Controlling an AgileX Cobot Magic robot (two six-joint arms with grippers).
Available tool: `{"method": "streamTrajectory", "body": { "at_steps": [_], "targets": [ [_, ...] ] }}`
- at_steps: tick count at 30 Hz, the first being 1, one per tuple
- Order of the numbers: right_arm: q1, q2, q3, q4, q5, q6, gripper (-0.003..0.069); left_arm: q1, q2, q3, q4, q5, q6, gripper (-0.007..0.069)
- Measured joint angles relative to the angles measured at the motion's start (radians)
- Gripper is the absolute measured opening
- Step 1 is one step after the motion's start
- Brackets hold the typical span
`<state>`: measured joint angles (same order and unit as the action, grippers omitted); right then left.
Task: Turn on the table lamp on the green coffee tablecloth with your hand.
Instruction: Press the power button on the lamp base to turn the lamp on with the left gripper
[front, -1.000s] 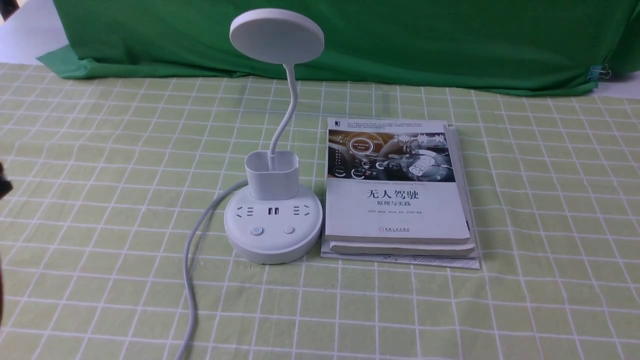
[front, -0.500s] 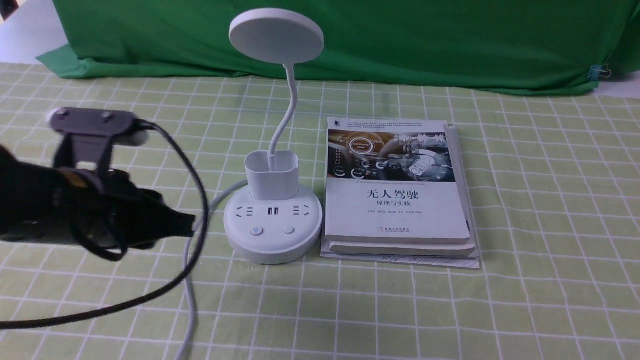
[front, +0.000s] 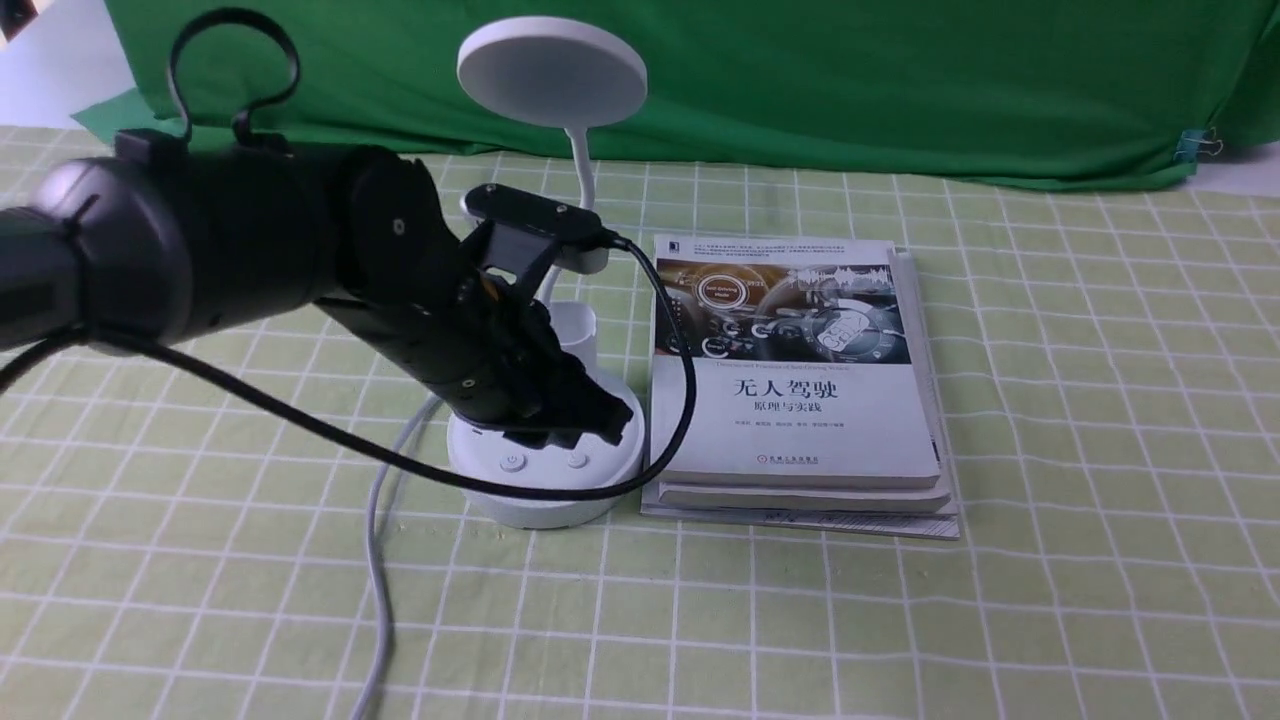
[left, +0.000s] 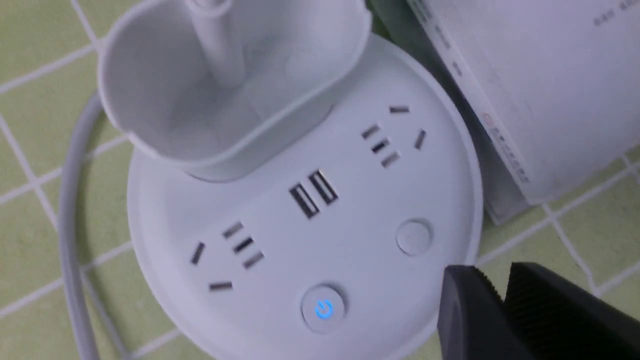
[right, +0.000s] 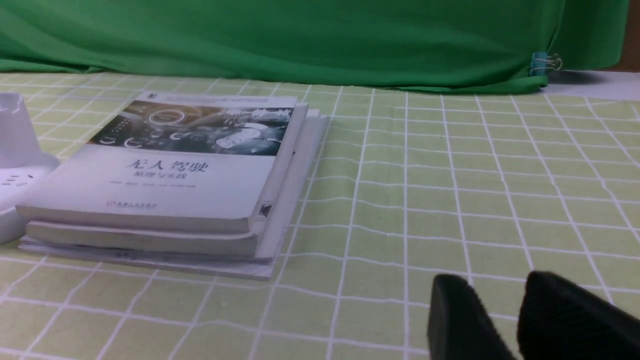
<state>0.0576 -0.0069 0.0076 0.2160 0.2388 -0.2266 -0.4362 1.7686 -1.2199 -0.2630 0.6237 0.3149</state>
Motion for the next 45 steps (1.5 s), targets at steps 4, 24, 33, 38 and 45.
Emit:
{"method": "streamTrajectory", "body": {
  "at_steps": [4, 24, 33, 38, 45],
  "targets": [
    [0.000, 0.000, 0.000, 0.000, 0.000, 0.000, 0.0245, 0.000, 0.054, -0.005, 0.017, -0.053, 0.000, 0.0097],
    [0.000, 0.000, 0.000, 0.000, 0.000, 0.000, 0.0245, -0.003, 0.145, -0.017, 0.036, -0.137, 0.002, 0.0098],
    [0.000, 0.000, 0.000, 0.000, 0.000, 0.000, 0.0245, -0.015, 0.136, -0.017, 0.117, -0.151, -0.048, 0.0098],
    [0.000, 0.000, 0.000, 0.000, 0.000, 0.000, 0.0245, -0.015, 0.114, -0.009, 0.123, -0.135, -0.048, 0.0098],
    [0.000, 0.000, 0.000, 0.000, 0.000, 0.000, 0.0245, -0.015, 0.102, -0.009, 0.089, -0.120, -0.052, 0.0098]
  ]
}}
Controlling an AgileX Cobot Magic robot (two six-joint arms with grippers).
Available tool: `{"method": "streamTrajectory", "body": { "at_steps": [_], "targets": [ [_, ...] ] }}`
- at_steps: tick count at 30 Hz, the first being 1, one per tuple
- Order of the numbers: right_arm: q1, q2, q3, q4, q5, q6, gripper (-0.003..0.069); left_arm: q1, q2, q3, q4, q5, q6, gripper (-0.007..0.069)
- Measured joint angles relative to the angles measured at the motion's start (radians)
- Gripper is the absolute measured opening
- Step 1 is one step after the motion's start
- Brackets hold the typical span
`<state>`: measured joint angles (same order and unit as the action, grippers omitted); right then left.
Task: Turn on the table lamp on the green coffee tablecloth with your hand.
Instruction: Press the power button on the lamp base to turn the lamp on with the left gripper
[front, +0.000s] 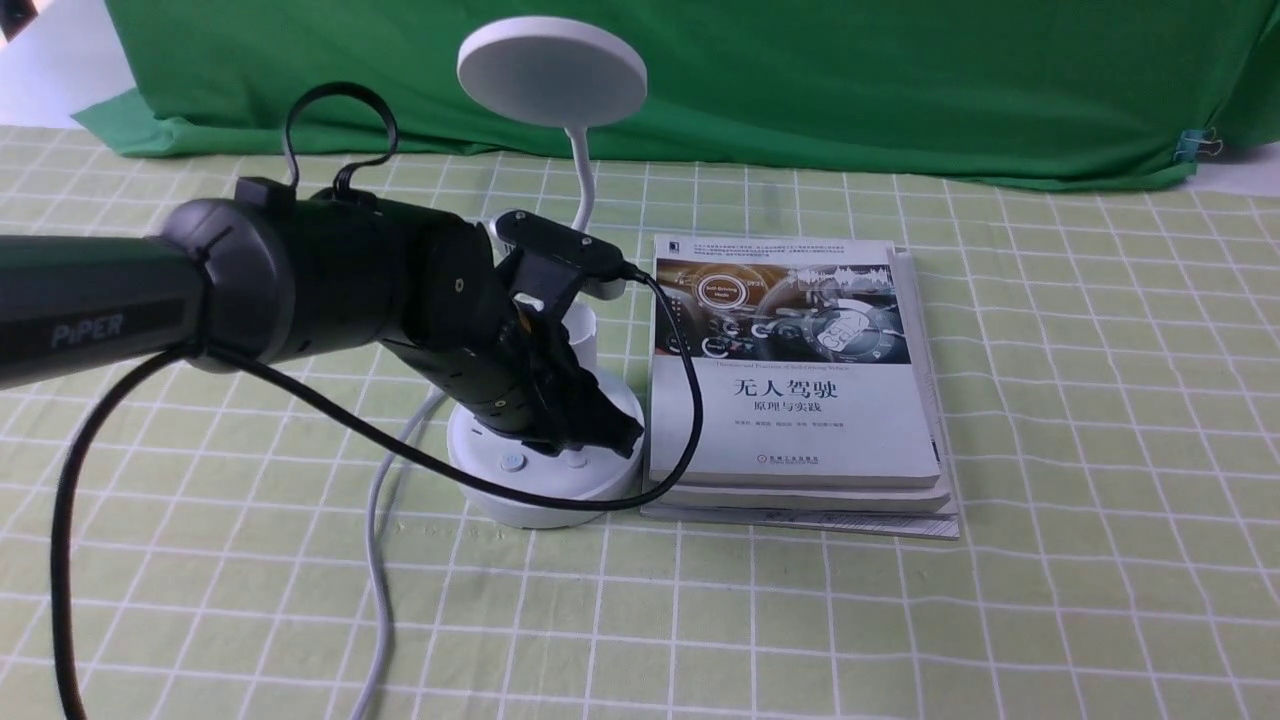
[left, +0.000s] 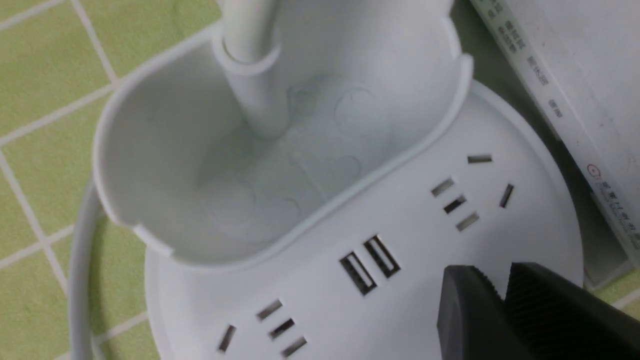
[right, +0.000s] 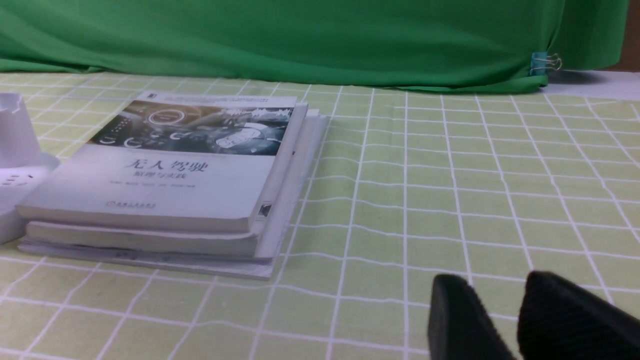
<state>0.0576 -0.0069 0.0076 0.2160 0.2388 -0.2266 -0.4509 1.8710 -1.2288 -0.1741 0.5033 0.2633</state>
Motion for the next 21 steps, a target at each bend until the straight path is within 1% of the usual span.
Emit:
{"method": "streamTrajectory", "body": {
  "at_steps": [21],
  "targets": [
    [0.000, 0.000, 0.000, 0.000, 0.000, 0.000, 0.0245, 0.000, 0.020, 0.000, -0.013, 0.004, 0.001, 0.0098]
  ]
}}
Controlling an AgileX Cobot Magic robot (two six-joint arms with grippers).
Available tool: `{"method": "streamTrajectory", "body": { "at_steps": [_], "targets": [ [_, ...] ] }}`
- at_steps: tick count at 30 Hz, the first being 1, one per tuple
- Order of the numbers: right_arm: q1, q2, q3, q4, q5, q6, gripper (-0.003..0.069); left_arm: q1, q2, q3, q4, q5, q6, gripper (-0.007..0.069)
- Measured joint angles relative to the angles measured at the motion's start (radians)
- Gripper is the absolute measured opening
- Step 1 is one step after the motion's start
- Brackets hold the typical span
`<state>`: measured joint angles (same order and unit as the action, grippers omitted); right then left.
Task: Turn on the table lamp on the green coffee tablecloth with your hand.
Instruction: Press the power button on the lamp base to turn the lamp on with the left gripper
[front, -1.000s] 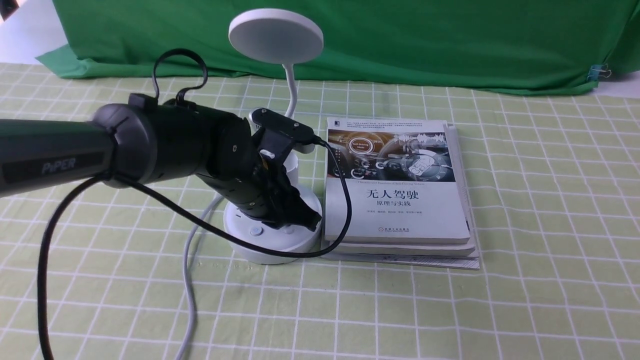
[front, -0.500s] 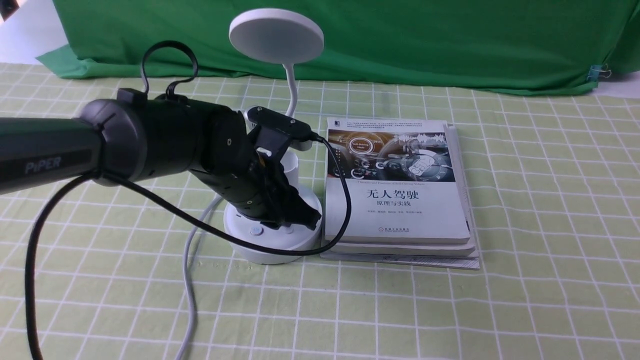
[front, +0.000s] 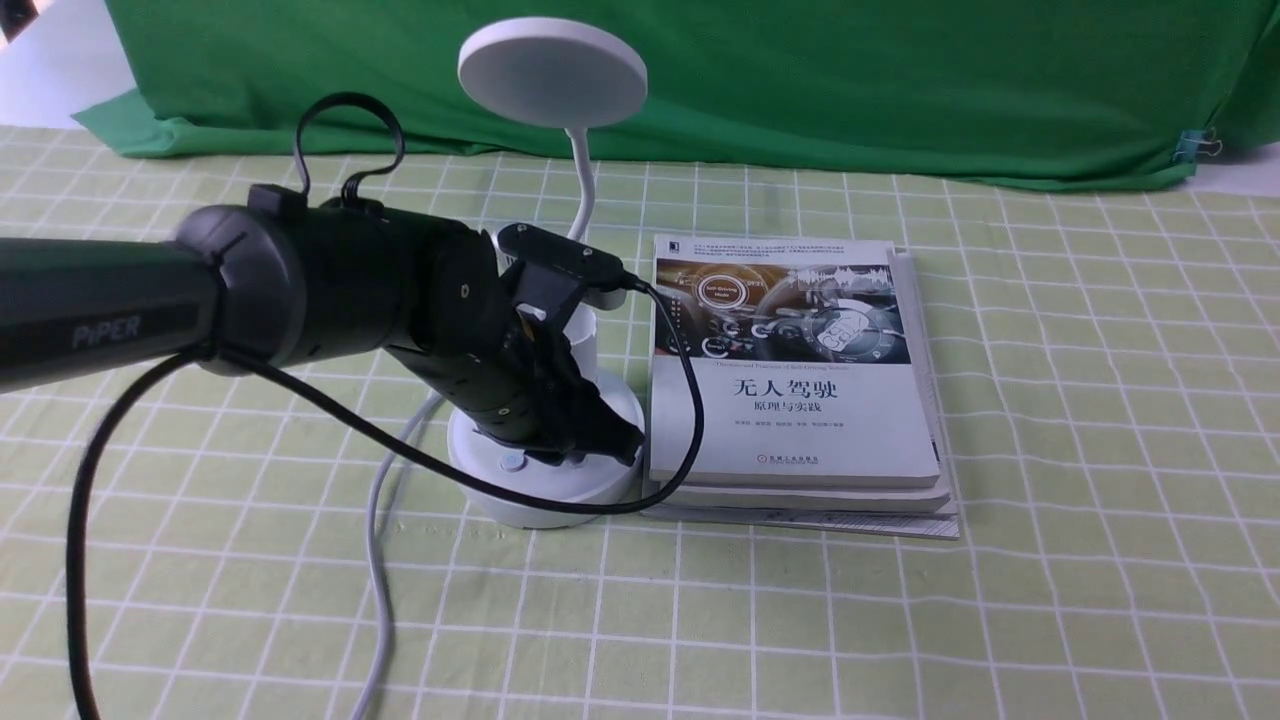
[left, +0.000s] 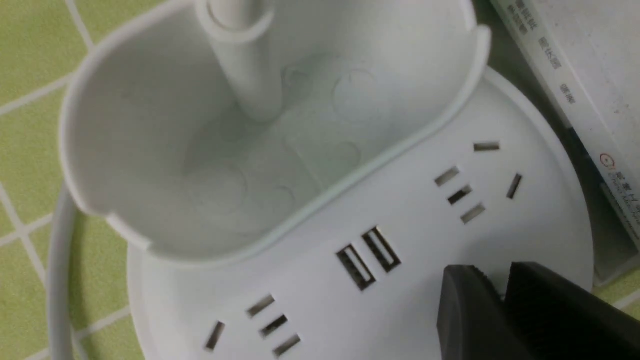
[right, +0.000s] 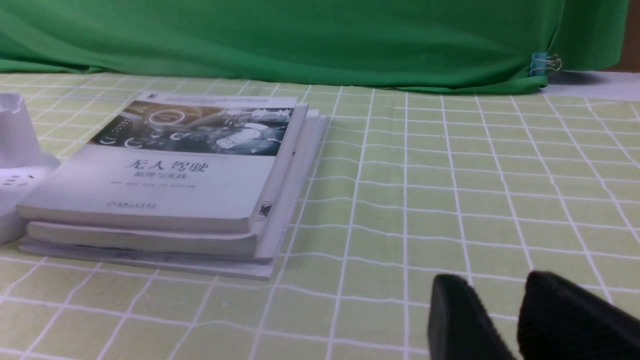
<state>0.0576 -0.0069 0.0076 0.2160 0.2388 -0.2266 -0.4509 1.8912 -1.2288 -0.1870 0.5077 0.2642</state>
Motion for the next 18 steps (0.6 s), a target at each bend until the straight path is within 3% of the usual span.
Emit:
{"method": "streamTrajectory", "body": {
  "at_steps": [18],
  "targets": [
    [0.000, 0.000, 0.000, 0.000, 0.000, 0.000, 0.0245, -0.006, 0.013, 0.010, 0.024, -0.049, -0.001, 0.0098]
  ]
}}
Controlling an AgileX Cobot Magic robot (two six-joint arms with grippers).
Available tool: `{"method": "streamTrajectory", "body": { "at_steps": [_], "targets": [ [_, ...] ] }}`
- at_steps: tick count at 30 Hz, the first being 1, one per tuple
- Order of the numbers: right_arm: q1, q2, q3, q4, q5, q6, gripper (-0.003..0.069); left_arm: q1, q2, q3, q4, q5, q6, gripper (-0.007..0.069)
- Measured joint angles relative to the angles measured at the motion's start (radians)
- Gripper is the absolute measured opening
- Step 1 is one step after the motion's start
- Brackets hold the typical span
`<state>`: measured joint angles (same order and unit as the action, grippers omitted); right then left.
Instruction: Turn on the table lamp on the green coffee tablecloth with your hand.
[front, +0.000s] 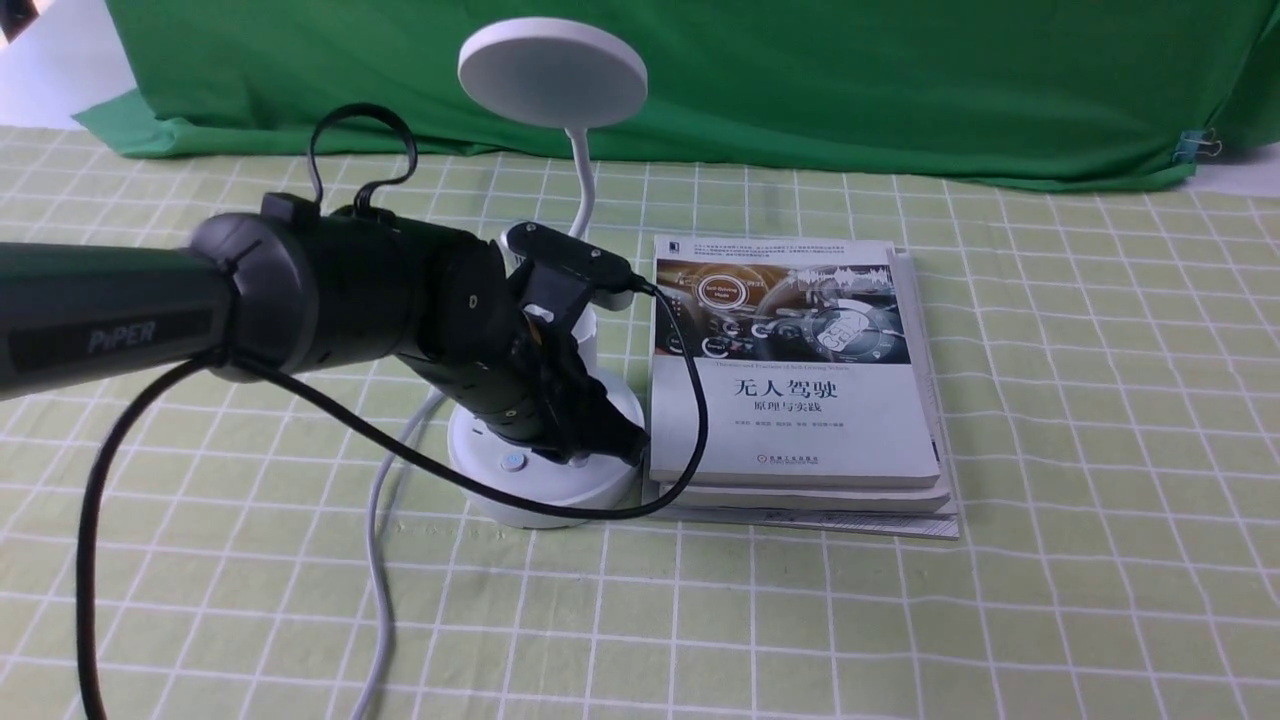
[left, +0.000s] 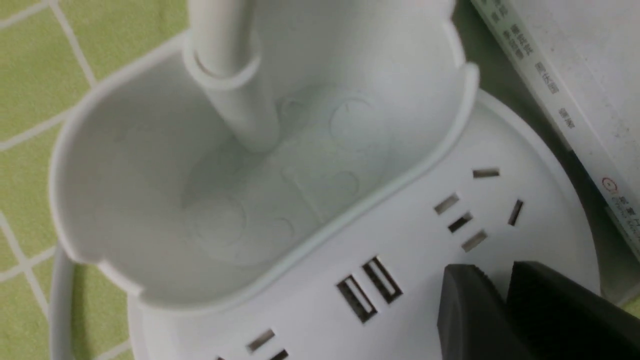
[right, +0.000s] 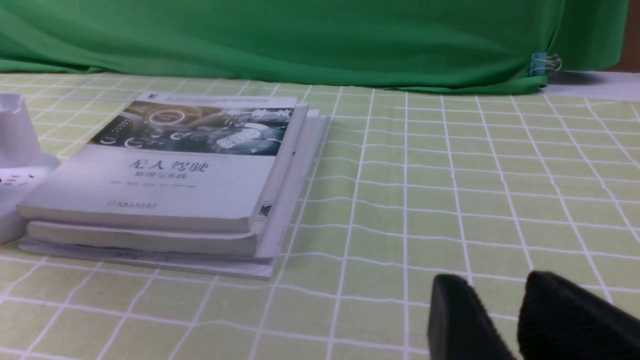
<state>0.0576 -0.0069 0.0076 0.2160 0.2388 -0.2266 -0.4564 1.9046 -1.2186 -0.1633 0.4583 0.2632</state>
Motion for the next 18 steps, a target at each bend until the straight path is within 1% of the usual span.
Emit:
{"method": "streamTrajectory", "body": {
  "at_steps": [4, 11, 12, 13, 16, 17, 18],
  "targets": [
    [0.000, 0.000, 0.000, 0.000, 0.000, 0.000, 0.0245, -0.001, -0.034, 0.012, 0.004, 0.008, -0.008, 0.0098],
    [0.000, 0.000, 0.000, 0.000, 0.000, 0.000, 0.0245, -0.001, -0.214, 0.044, 0.009, 0.055, -0.020, 0.0098],
    [0.000, 0.000, 0.000, 0.000, 0.000, 0.000, 0.0245, -0.001, -0.288, 0.087, 0.009, 0.058, -0.021, 0.0098],
    [0.000, 0.000, 0.000, 0.000, 0.000, 0.000, 0.0245, -0.001, -0.296, 0.093, 0.009, 0.059, -0.021, 0.0098],
    [0.000, 0.000, 0.000, 0.000, 0.000, 0.000, 0.0245, -0.001, -0.457, 0.236, 0.009, 0.065, -0.038, 0.0098],
    [0.000, 0.000, 0.000, 0.000, 0.000, 0.000, 0.0245, -0.001, -0.467, 0.236, 0.009, 0.065, -0.041, 0.0098],
    [0.000, 0.000, 0.000, 0.000, 0.000, 0.000, 0.0245, -0.001, -0.538, 0.312, 0.009, 0.067, -0.059, 0.0098]
  ]
}}
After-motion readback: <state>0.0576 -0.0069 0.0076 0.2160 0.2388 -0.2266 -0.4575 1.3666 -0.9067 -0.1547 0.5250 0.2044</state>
